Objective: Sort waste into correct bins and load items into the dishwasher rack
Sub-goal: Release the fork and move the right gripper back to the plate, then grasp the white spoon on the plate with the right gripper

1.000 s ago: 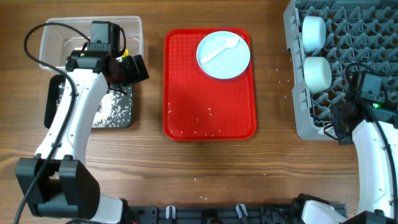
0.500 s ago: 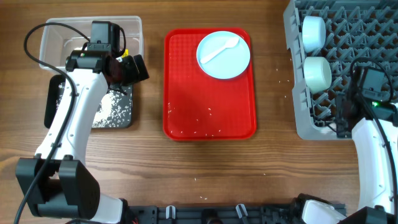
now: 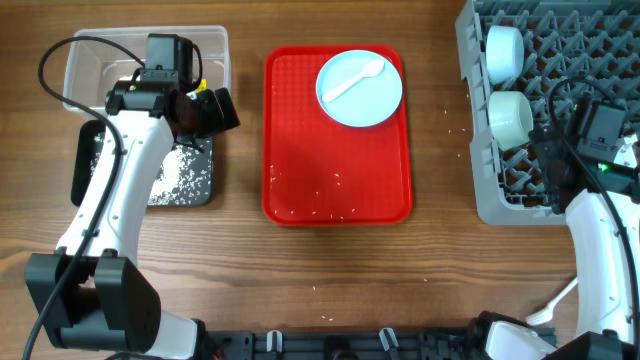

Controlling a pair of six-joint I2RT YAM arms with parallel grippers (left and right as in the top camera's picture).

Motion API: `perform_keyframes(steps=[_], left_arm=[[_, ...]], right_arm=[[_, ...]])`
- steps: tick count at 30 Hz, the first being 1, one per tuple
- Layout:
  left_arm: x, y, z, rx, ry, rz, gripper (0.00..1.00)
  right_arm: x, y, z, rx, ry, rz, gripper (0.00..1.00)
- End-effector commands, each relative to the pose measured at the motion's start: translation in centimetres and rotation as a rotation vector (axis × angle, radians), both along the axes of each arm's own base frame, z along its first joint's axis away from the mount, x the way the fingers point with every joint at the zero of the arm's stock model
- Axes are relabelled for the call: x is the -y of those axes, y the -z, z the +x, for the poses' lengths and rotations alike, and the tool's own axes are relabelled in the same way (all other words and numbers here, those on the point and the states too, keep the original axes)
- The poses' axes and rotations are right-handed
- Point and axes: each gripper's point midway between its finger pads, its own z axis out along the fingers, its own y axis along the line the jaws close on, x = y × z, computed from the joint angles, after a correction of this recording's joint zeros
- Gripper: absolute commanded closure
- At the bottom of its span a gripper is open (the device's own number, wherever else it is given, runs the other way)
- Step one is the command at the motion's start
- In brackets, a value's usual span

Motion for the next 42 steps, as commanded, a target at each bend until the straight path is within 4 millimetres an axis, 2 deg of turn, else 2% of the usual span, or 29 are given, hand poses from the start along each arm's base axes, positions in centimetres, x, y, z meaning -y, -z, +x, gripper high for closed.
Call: perform_keyframes(steps=[1, 4, 6, 8, 27, 29, 31, 33, 35, 38, 42], left_arm=[[-0.2, 0.3, 0.0, -0.009, -0.015, -0.001, 0.0], [-0.2, 0.3, 0.0, -0.009, -0.015, -0.001, 0.0], [-0.2, 0.3, 0.0, -0.009, -0.015, -0.001, 0.0], [-0.2, 0.3, 0.0, -0.009, -0.015, -0.001, 0.0], [-0.2, 0.3, 0.0, -0.009, -0.015, -0.001, 0.0], [-0.2, 0.3, 0.0, -0.009, -0.015, -0.001, 0.0], [-0.2, 0.3, 0.0, -0.009, -0.015, -0.001, 0.0], [-0.2, 0.3, 0.0, -0.009, -0.015, -0.001, 0.0], [-0.2, 0.3, 0.0, -0.009, -0.015, -0.001, 0.0], [-0.2, 0.3, 0.0, -0.009, -0.015, -0.001, 0.0], [-0.2, 0.3, 0.0, -0.009, -0.015, -0.001, 0.0]], right_arm=[[-0.8, 0.2, 0.7, -0.026, -0.14, -0.003, 0.0], [-2.3, -0.5, 2.3, -0.013, -0.339, -0.032, 0.0], [-4.3, -1.3, 3.8, 0.026, -0.528, -0.04, 0.01], [-6.1, -1.8, 4.8, 0.07, -0.637, -0.03, 0.01], [-13.9, -2.4, 6.3, 0.09, -0.953, -0.109, 0.04], [-15.0, -2.6, 6.4, 0.103, -0.994, -0.107, 0.06], [-17.0, -2.8, 6.5, 0.126, -1.051, -0.091, 0.12], [-18.6, -3.1, 6.6, 0.143, -1.092, -0.095, 0.13], [-21.1, -4.6, 6.9, 0.18, -1.155, -0.103, 0.13], [-24.8, -8.2, 8.1, 0.257, -1.238, -0.127, 0.13], [-29.2, -12.4, 11.7, 0.367, -1.305, -0.155, 0.13]])
